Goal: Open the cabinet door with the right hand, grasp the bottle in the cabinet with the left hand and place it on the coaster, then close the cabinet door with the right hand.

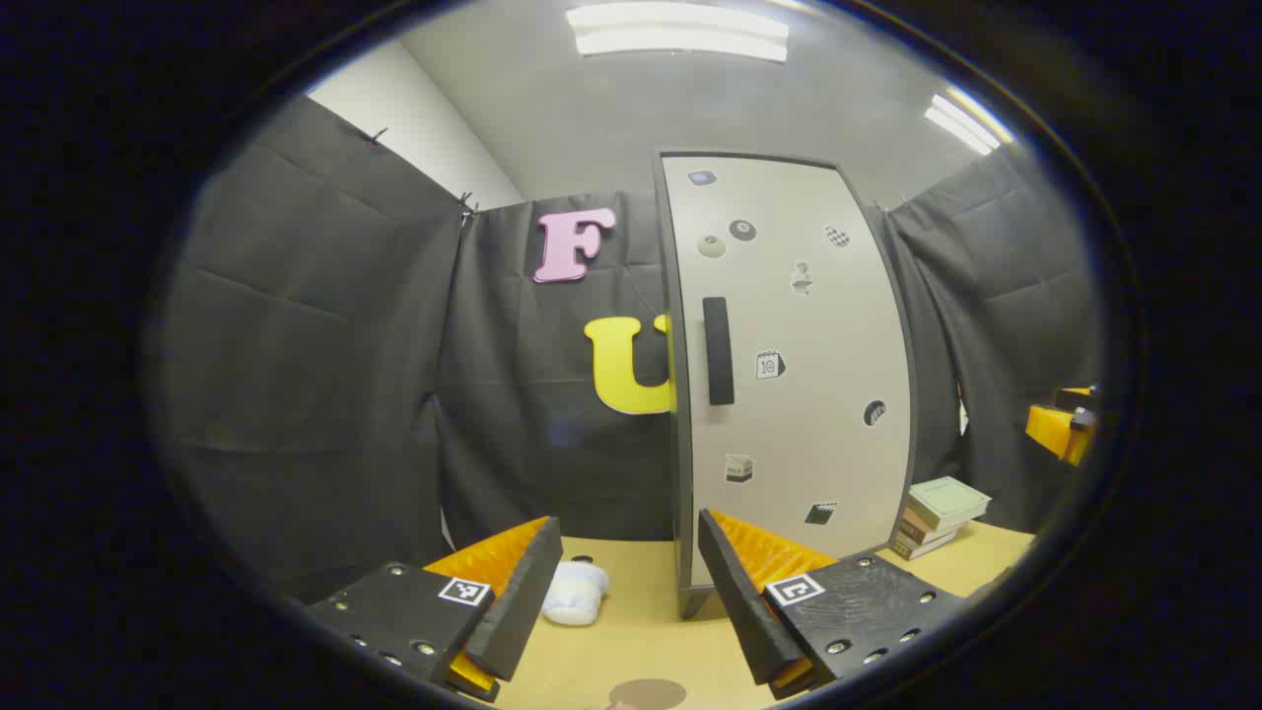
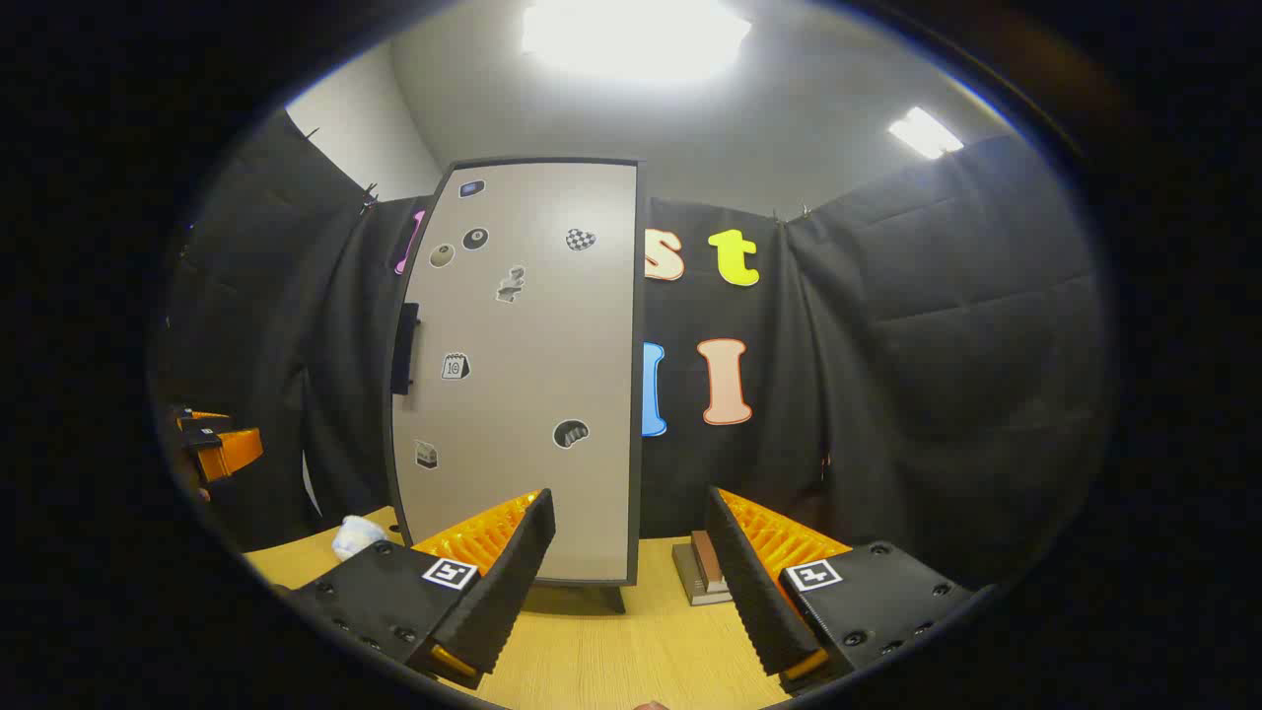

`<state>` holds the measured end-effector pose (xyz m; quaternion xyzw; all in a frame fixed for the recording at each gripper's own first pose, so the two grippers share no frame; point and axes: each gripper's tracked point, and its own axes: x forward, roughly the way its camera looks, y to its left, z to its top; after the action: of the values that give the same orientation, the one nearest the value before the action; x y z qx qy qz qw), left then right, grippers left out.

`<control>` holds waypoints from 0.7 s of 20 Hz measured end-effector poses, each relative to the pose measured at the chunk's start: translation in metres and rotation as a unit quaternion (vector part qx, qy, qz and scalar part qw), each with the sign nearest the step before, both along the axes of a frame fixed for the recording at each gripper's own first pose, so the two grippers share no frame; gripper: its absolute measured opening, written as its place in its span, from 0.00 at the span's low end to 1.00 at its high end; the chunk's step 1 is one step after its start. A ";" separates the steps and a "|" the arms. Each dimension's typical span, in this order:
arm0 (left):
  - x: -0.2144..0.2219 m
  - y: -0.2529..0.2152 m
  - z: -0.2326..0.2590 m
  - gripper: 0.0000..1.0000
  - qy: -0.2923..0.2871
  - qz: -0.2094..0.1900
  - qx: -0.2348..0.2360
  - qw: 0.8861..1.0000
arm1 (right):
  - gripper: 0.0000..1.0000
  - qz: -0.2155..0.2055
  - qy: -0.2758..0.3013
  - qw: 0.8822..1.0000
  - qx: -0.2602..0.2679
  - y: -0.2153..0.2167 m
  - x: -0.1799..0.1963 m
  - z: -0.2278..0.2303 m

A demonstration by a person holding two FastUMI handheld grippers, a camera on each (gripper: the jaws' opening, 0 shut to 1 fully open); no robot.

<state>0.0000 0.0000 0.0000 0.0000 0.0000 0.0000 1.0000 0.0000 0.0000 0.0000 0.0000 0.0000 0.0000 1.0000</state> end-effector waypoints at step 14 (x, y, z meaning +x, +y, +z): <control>0.001 0.001 0.012 0.86 -0.013 0.003 0.013 1.000 | 0.96 0.002 0.006 1.000 0.004 -0.002 0.005 0.001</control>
<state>0.0007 0.0006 0.0117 0.0134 -0.0132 0.0034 0.9998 0.0053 -0.0018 0.0005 0.0037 0.0059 0.0023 1.0000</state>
